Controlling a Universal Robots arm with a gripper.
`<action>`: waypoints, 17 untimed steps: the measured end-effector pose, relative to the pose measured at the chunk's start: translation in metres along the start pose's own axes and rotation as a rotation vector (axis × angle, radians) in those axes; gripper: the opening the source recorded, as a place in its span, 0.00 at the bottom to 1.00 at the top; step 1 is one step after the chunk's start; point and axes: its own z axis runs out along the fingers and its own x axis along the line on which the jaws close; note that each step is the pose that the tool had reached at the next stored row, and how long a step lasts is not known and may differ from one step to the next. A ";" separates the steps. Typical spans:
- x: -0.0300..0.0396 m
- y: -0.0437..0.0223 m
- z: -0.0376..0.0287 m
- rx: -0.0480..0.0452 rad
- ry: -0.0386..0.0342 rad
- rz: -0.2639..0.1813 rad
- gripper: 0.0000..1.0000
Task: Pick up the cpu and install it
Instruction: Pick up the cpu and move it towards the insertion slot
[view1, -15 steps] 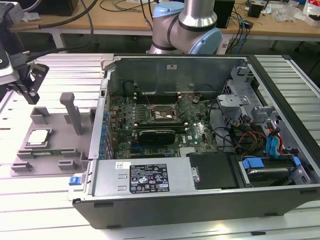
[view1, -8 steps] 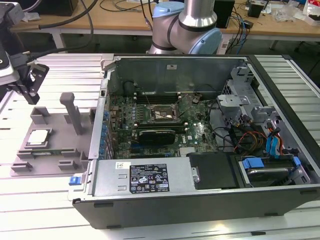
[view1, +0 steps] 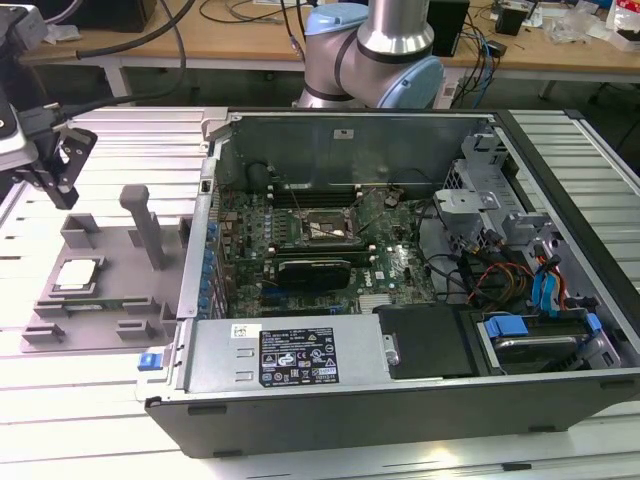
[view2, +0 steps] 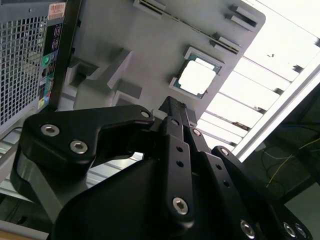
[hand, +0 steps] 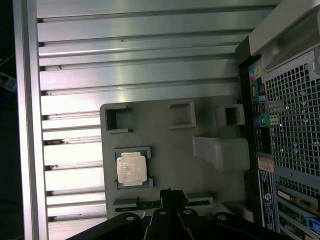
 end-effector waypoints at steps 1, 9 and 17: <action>0.0004 0.0000 0.0000 -0.0001 0.0000 0.000 0.11; 0.0066 -0.0006 0.0024 -0.0007 0.0000 0.000 0.11; 0.0089 -0.0008 0.0035 -0.0007 0.0000 0.000 0.11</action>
